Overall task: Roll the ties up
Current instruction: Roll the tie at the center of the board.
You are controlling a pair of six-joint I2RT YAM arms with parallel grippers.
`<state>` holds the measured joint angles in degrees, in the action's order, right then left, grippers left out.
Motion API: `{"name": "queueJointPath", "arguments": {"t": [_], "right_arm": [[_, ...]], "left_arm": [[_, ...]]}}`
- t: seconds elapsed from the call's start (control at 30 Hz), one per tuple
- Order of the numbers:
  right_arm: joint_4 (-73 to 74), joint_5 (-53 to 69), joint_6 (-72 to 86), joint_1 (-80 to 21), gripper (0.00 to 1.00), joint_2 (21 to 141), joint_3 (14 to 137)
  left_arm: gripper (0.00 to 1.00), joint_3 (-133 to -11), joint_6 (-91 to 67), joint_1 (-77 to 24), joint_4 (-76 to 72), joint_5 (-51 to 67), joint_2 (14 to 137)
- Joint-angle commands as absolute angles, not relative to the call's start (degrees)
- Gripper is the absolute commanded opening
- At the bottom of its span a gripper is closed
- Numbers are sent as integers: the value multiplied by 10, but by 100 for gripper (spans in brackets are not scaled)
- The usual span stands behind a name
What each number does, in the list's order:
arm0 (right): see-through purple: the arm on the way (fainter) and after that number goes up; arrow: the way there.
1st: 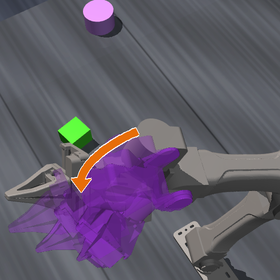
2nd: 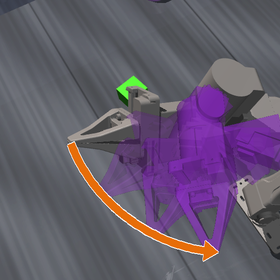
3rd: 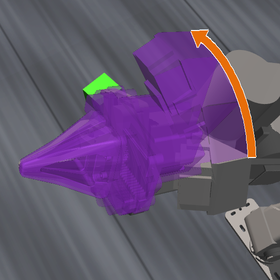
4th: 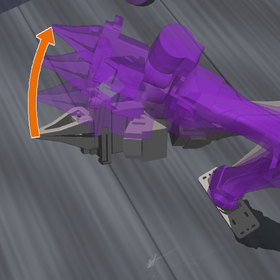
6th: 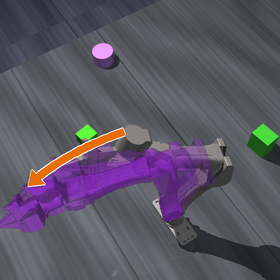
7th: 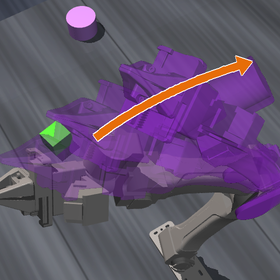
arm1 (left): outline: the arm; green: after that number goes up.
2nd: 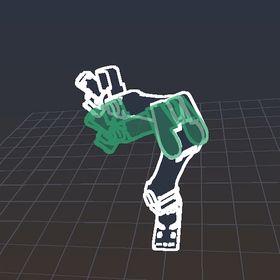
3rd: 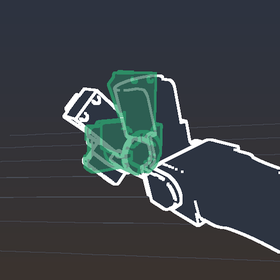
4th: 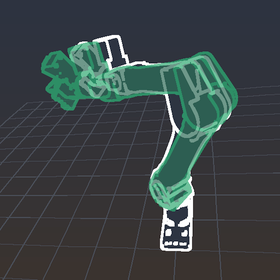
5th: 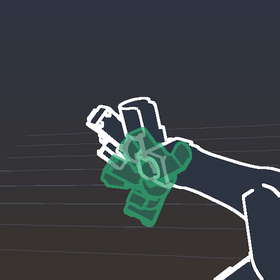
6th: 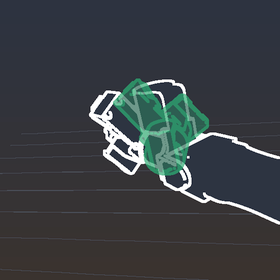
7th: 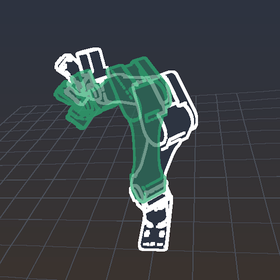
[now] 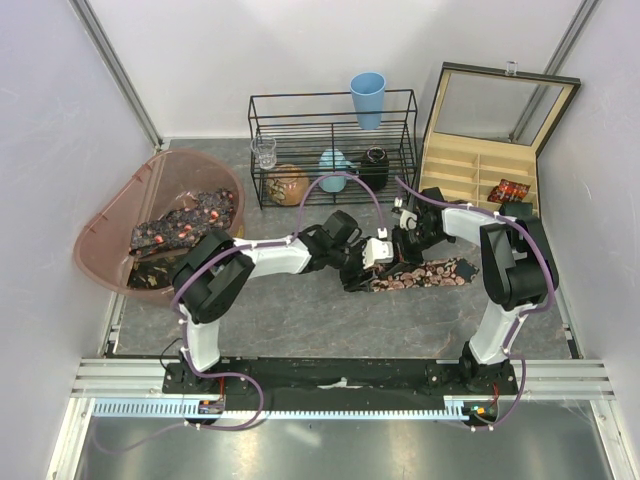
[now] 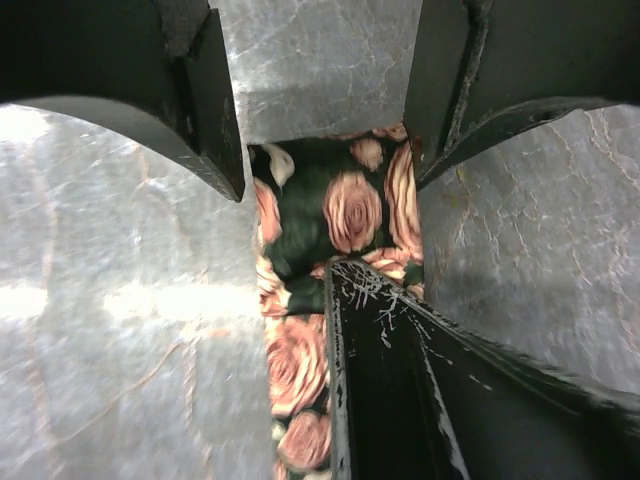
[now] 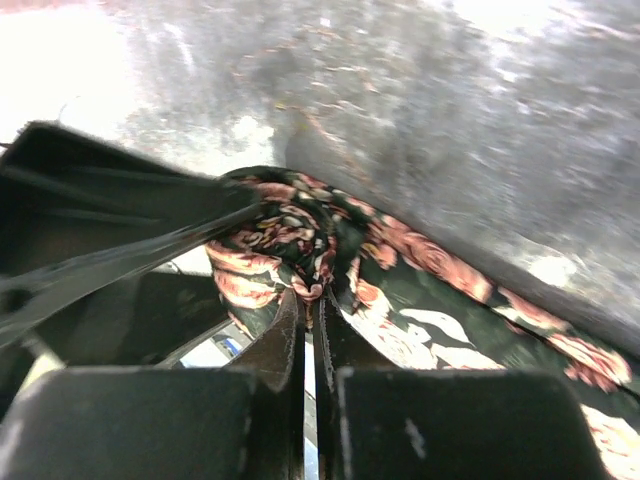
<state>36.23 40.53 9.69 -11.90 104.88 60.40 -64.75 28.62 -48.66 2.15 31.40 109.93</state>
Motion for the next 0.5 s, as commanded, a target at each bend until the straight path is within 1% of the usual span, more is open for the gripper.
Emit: {"name": "queueJointPath", "arguments": {"t": [0.0,0.23,0.3,0.33,0.37,0.47], "right_arm": [[362,229,74,-121,0,1066,596],[359,185,83,-135,0,1081,611],[354,182,84,-138,0,1092,615],[354,177,85,-139,0,1095,616],[355,175,85,-143,0,1100,617],[356,173,85,-144,0,1108,613]], "left_arm": [[69,-621,227,-487,-84,357,1056],[71,-552,152,-463,-220,366,1034],[72,-513,131,-454,-289,374,1028],[85,-498,111,-446,-315,375,1027],[89,-470,102,-443,-370,374,1028],[91,-448,78,-436,-409,374,1037]]}}
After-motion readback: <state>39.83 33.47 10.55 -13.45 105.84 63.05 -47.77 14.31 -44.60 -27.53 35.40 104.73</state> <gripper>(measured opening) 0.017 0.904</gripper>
